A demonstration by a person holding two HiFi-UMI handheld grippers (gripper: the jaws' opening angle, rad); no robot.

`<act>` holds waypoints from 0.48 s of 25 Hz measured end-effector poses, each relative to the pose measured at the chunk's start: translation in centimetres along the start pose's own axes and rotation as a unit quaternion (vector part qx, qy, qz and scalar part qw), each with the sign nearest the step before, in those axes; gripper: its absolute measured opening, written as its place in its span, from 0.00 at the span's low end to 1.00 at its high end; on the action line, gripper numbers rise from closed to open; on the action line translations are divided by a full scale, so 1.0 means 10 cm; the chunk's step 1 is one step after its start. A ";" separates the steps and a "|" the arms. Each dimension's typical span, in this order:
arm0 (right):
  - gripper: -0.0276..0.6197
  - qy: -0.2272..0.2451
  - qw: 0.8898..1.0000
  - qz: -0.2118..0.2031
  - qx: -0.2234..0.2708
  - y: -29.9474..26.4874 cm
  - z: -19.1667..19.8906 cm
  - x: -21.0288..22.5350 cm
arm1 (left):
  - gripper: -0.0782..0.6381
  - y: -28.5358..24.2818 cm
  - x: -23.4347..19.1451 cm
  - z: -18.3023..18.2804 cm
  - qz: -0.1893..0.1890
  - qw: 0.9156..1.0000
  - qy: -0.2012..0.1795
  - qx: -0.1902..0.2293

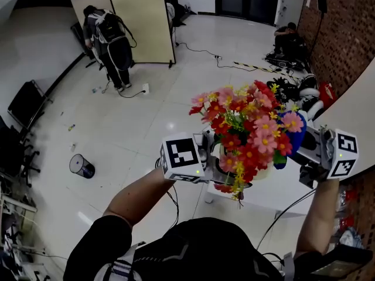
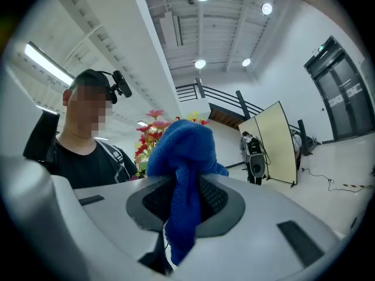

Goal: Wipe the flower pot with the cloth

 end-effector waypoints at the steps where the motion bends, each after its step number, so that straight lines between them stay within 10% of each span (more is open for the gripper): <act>1: 0.14 0.000 1.000 0.000 -0.005 -0.01 0.01 0.00 | 0.90 0.01 -0.02 0.01 0.001 1.000 -0.002 -0.004; 12: 0.14 -0.006 0.999 -0.031 -0.012 -0.12 0.36 -0.43 | 0.90 0.09 -0.20 0.20 -0.028 0.999 0.025 -0.016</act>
Point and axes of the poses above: the fingertips, and each gripper's own axes: y backward along the fingers, x to its right, z out of its underside, the point moved 2 cm from there along y, backward along the fingers, and after that the axes turned 5 degrees about -y, right-handed, at the moved point
